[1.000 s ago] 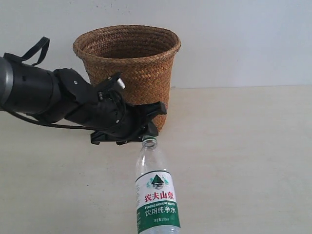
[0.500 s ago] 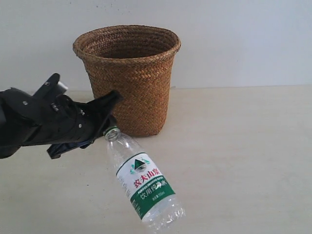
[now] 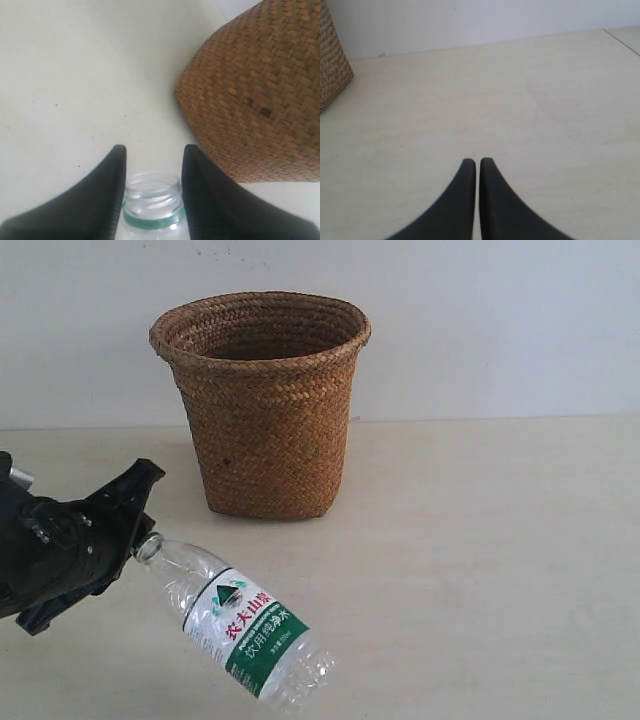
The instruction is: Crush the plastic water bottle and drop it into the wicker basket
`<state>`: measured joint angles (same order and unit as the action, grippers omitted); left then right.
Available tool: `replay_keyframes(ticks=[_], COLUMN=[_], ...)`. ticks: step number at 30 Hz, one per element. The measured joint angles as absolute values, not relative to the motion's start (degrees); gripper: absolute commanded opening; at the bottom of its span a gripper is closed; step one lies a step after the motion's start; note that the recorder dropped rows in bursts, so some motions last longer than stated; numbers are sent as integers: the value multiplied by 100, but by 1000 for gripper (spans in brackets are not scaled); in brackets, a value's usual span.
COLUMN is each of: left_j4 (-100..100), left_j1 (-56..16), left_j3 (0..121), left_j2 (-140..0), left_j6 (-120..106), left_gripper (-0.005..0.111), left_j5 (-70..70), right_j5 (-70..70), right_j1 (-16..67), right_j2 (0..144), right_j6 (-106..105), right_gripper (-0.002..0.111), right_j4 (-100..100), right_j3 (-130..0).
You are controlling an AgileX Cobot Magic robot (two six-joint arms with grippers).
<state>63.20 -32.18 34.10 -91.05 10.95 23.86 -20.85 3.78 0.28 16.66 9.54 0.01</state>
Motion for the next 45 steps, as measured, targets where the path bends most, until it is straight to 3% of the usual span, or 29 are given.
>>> replay_keyframes(ticks=[31, 39, 45], left_j4=[5815, 5006, 4945], left_j1=[-3218, -3218, -3218], left_j3=[3362, 3362, 3362], left_j2=[-9572, -9572, -9572], left_j6=[1782, 2659, 2619], left_gripper=[5, 34, 37], left_j5=[2638, 2869, 2869], right_j5=[-2085, -2085, -2085], right_j1=[378, 378, 378], right_j2=[28, 28, 28], right_j6=[1679, 1679, 1679], right_gripper=[0, 0, 0], right_j4=[954, 954, 954], right_j3=[1, 1, 1])
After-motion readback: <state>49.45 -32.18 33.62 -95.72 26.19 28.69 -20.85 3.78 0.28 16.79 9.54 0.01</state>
